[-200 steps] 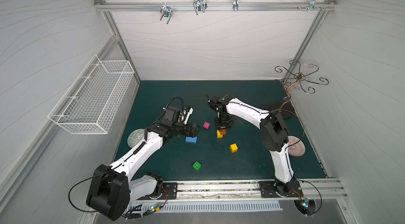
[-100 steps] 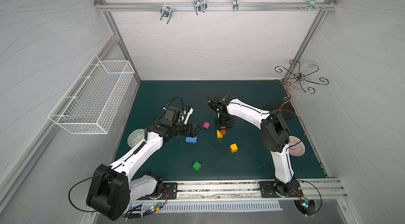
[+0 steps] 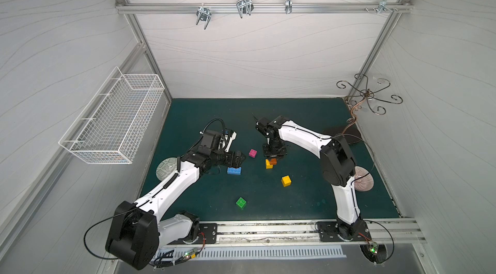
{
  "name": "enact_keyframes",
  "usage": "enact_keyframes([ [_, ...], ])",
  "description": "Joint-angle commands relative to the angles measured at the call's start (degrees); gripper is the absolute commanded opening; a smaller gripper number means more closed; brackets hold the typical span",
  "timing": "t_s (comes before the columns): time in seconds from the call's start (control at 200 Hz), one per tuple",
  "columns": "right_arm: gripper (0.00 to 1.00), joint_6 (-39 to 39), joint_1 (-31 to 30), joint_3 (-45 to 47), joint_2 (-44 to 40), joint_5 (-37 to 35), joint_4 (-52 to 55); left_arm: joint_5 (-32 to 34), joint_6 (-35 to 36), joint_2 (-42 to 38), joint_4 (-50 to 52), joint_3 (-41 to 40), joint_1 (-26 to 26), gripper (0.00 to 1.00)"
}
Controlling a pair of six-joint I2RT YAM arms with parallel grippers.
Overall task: Assemble the number 4 with lego
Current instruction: Assemble the lego brick with the lego brick.
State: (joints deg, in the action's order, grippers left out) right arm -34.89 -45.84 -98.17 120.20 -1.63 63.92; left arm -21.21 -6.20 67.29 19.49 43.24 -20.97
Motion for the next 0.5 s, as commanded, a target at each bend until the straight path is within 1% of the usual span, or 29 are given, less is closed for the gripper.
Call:
enact_keyframes([
  [0.0,0.20,0.6,-0.3,5.1,7.5,1.1,-0.7,0.5,0.6,-0.8,-1.0,0.9,-0.3,0.90],
  [0.265,0.23,0.9,-0.4,4.7,5.8,-0.1,0.2,0.8,0.6,-0.9,-0.9,0.9,-0.3,0.90],
  [0.495,0.28,1.0,-0.3,3.7,4.9,-0.2,1.0,1.3,0.8,-1.4,-0.8,0.9,-0.3,0.91],
])
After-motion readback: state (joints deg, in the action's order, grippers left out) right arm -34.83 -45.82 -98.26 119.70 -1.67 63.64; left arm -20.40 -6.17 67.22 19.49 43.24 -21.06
